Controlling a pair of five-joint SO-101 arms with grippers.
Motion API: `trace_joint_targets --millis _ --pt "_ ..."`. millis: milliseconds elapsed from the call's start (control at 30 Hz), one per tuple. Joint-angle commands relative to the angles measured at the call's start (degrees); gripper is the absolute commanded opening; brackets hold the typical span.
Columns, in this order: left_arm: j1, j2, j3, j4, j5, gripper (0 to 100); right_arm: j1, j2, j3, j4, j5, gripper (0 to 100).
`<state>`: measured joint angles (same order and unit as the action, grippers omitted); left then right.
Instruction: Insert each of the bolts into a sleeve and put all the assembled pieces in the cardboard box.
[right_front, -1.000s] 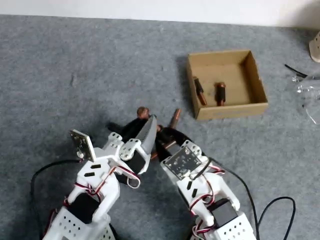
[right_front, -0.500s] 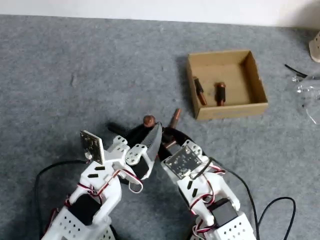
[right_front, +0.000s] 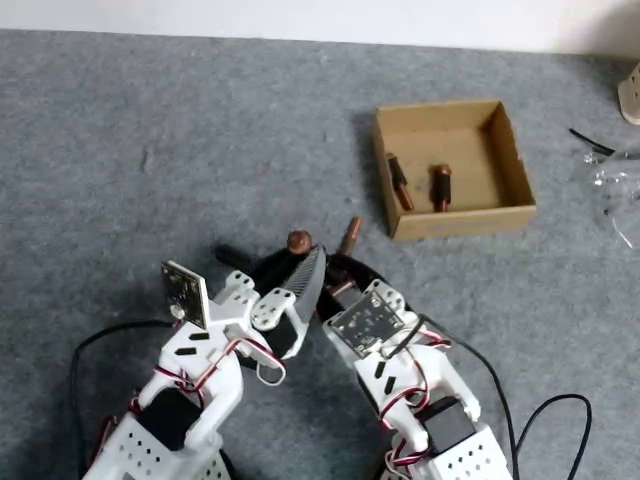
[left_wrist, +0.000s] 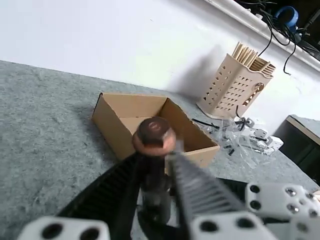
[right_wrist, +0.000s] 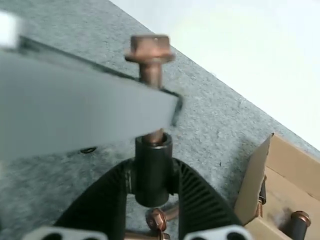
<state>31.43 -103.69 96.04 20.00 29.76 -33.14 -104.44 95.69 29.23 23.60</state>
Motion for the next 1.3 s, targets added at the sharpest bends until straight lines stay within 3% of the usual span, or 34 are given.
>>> trace_joint_targets --millis 0,67,233,533,767,900,1067,1267 --pt "-0.84 -0.75 1.1 0.7 -0.09 29 1.19 -1.01 6.81 -2.15 0.7 0.5" --pt "-0.66 -0.75 1.1 2.29 -0.09 33 1.19 -1.01 6.81 -2.15 0.7 0.5" --pt "-4.44 -1.01 1.1 2.29 0.18 29 1.27 -1.01 6.73 -2.15 0.79 0.5" --pt "-21.76 -1.1 -1.63 -0.44 14.33 27 2.59 -1.01 6.73 -2.24 0.79 0.5" --pt "-22.99 -0.92 -1.45 -0.44 14.86 27 3.56 -1.01 6.73 -2.24 0.7 0.5" --pt "-22.99 -0.92 -1.45 -0.53 8.35 24 4.26 -1.01 6.73 -2.24 0.62 0.5" --pt "-22.99 -0.92 -1.54 -0.62 -0.97 0 7.43 -1.01 6.81 -2.42 0.62 0.5" --pt "-24.75 -0.92 -1.36 -0.26 -8.18 1 10.77 -1.01 6.9 -3.12 -0.18 0.5"
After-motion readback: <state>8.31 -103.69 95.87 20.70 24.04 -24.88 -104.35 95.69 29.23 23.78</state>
